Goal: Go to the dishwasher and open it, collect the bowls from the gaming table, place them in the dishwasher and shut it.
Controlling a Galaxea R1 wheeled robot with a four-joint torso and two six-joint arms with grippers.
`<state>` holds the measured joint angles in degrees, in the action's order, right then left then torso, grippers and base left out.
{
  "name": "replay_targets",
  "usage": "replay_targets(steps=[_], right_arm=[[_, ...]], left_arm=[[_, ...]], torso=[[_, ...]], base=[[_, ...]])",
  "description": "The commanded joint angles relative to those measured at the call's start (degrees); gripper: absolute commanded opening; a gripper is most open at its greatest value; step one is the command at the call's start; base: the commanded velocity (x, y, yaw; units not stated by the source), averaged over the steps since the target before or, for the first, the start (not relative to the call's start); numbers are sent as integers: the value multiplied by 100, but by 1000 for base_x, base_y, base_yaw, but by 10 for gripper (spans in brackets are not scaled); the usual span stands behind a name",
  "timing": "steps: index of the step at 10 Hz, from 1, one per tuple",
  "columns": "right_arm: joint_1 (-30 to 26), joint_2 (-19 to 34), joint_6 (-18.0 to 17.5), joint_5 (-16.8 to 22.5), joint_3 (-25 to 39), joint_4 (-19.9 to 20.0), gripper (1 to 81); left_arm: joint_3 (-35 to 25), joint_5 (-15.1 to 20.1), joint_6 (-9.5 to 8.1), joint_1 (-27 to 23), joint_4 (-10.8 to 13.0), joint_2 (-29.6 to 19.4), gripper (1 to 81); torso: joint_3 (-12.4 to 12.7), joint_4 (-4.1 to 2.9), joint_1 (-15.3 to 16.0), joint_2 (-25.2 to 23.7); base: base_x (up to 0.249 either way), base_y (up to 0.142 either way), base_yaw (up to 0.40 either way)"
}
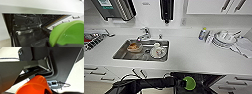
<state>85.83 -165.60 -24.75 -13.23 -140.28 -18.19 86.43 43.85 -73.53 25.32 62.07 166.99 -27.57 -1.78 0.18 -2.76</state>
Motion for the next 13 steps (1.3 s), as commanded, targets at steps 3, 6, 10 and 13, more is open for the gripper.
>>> replay_targets(steps=[3, 6, 10, 13], right_arm=[[26, 15, -13, 242, 116, -36, 10], [18, 15, -13, 215, 99, -44, 10], [9, 434, -56, 14, 420, -9, 10], [-97, 1580, -285, -215, 1698, -27, 10]], left_arm=[[612, -447, -363, -725, 490, 1056, 10], [621, -465, -346, -699, 481, 1241, 811], [-280, -456, -258, -146, 507, -10, 811], [-1278, -474, 445, 795, 507, -1712, 811]], torso=[[0, 0, 0, 0], [0, 0, 2, 2], [0, 0, 2, 2], [-2, 0, 2, 2]], base=[[0, 0, 0], [0, 0, 0], [0, 0, 0], [0, 0, 0]])
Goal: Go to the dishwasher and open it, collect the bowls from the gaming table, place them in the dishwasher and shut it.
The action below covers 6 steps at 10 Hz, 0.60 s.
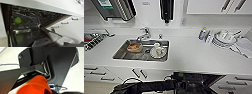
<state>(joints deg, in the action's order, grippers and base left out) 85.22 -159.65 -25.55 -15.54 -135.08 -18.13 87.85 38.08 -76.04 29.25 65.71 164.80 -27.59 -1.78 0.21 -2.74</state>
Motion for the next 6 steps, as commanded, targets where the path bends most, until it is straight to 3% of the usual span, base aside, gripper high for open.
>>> replay_targets(steps=[1, 3, 4, 6], right_arm=[[-140, 1315, -352, 16, 1492, -51, 10], [-386, 1853, -582, -71, 1968, -51, 10], [-527, 2168, -687, -106, 2274, -42, 10], [-852, 2628, -820, -98, 2795, -42, 10]], left_arm=[[-1628, 94, 974, 795, 144, -1903, 811], [-1744, 77, 1450, 1559, 144, -2328, 811], [-1701, -19, 1645, 1975, 343, -2469, 811], [-1421, -440, 1637, 2722, 890, -2698, 811]], torso=[[0, 0, 0, 0], [0, 0, 0, 0], [0, 0, 0, 0], [0, 0, 0, 0]], base=[[0, 0, 0], [0, 0, 0], [0, 0, 0], [0, 0, 0]])
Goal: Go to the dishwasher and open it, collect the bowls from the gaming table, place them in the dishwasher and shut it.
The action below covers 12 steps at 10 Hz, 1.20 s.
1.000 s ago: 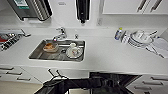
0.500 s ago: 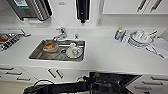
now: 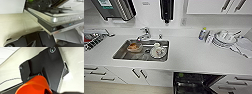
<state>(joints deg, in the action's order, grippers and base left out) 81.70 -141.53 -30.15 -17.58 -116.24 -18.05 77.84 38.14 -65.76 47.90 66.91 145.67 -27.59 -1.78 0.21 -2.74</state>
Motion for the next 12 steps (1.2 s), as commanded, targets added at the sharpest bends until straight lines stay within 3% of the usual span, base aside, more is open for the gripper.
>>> replay_targets(steps=[1, 3, 5, 9, 10, 12], right_arm=[[-675, 984, -422, 123, 1087, -31, 10], [-1115, 1413, -640, 228, 1568, -40, 10], [-1677, 1826, -764, 622, 2201, -31, 10], [-2890, 2303, -1133, 1194, 2932, -23, 10], [-3223, 2250, -1265, 1318, 2915, 39, 10], [-3901, 2065, -1529, 1679, 2941, 56, 10]], left_arm=[[-234, -659, 617, 1181, 797, -837, 811], [799, -1533, 625, 1753, 911, -828, 811], [1662, -2528, 617, 2131, 885, -766, 811], [3094, -3575, 599, 2650, 832, -416, 811], [3447, -3744, 590, 2764, 840, -258, 811], [3994, -3753, 467, 2966, 753, 112, 811]], torso=[[0, 0, 0, 0], [0, 0, 0, 0], [0, 0, 0, 0], [0, 0, 0, 0], [0, 0, 0, 0], [0, 0, 0, 0]], base=[[0, 0, 0], [0, 0, 0], [0, 0, 0], [0, 0, 0], [0, 0, 0], [0, 0, 0]])
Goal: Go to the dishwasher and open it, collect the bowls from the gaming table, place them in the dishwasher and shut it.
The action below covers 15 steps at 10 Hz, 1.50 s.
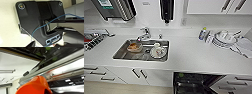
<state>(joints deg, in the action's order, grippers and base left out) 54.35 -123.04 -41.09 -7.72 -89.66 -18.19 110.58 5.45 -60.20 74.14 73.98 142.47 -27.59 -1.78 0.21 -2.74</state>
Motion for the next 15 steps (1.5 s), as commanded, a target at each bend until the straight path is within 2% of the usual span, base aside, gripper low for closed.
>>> replay_targets(steps=[1, 4, 5, 8, 9, 11, 13, 15], right_arm=[[-1420, 101, -514, 780, 275, 61, 10], [-1947, -460, -768, 921, -58, 70, 10], [-2080, -645, -848, 1088, -244, 61, 10], [-2335, -1058, -927, 1184, -683, 69, 10], [-2370, -1068, -970, 1289, -718, 70, 811], [-2397, -752, -997, 1535, -561, 70, 811], [-2354, -58, -979, 2124, -148, 52, 811], [-1916, 707, -918, 2327, 336, 43, 811]], left_arm=[[965, -492, -97, 456, 37, 590, 811], [2018, -492, -115, 737, -200, 1196, 811], [2354, -501, -106, 843, -191, 1380, 811], [2864, -483, -115, 966, -200, 1750, 811], [2934, -483, -107, 975, -200, 1820, 811], [2987, -483, -106, 975, -200, 1890, 811], [2987, -483, -97, 975, -200, 1979, 811], [3083, -475, -106, 975, -200, 2093, 811]], torso=[[0, 0, 0, 0], [0, 0, 0, 0], [0, 0, 0, 0], [0, 0, 0, 0], [0, 0, 0, 0], [0, 0, 0, 2], [0, 0, 0, 0], [0, 0, 0, 2]], base=[[0, 0, 0], [0, 0, 0], [0, 0, 0], [0, 0, 0], [0, 0, 0], [0, 0, 0], [0, 0, 0], [0, 0, 0]])
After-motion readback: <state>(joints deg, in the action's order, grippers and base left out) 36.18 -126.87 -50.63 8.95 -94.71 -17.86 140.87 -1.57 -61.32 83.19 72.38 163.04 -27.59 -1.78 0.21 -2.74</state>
